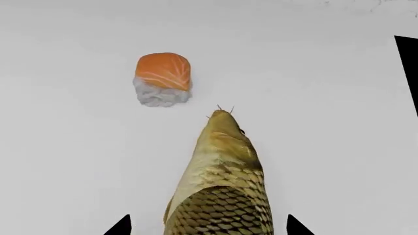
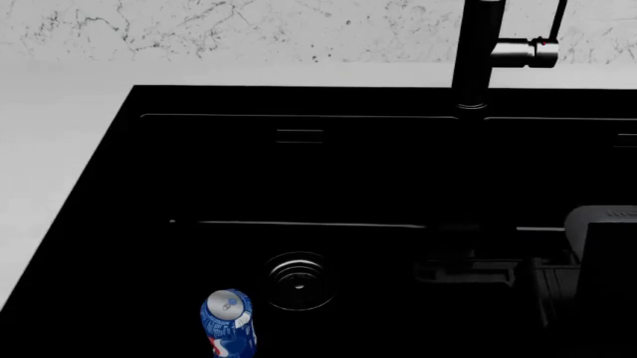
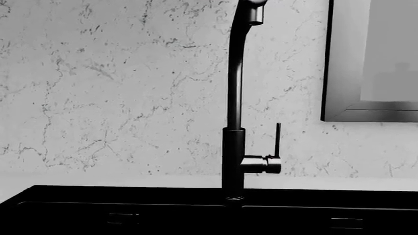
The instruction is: Pick the fish from the counter and place it in the sink
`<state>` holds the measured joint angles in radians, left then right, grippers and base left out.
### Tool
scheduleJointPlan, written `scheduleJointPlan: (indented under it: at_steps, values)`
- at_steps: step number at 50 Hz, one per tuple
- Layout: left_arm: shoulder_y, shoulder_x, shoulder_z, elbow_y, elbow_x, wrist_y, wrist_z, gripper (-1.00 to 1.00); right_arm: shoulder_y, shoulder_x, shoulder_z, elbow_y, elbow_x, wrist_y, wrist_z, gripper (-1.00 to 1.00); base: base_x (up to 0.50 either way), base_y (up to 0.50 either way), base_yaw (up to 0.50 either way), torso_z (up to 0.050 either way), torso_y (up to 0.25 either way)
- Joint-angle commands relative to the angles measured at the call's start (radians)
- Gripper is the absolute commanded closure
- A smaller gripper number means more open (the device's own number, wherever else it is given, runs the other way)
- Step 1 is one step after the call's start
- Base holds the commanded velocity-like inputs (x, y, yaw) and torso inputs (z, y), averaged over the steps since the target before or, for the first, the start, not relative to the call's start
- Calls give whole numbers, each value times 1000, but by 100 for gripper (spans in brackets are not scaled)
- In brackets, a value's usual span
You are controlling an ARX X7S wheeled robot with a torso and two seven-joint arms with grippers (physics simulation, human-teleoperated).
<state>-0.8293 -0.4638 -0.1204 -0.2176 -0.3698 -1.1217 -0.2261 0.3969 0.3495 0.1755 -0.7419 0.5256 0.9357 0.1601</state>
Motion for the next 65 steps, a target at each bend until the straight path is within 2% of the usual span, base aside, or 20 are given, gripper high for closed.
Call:
scheduleJointPlan:
  at_steps: [1,17,21,27,42,55,65]
  values:
    - [45,3,11,-31,-8,1,16,100,-7,1,-2,9,1,-13,0,-100,0,0,0,0,0]
    - [47,1,0,162,-20,-6,-17,100,-23,1,6,10,9,-29,1,-100,0,0,0,0,0]
    - [-7,7,-1,234,-41,-31,-18,100,-27,2,5,13,9,-36,-1,-100,0,0,0,0,0]
    - [-156,30,18,307,-80,-117,-26,100,-28,3,5,18,10,-45,-4,-100,0,0,0,0,0]
    - [-355,151,193,162,-80,-56,36,100,-32,-2,-15,49,1,-75,-8,-100,0,0,0,0,0]
    - [-393,249,387,2,-57,52,150,100,-48,-1,-15,53,4,-94,-13,-100,0,0,0,0,0]
    - [-411,323,421,-101,-86,73,203,100,-45,-1,-22,52,7,-96,-8,-100,0,0,0,0,0]
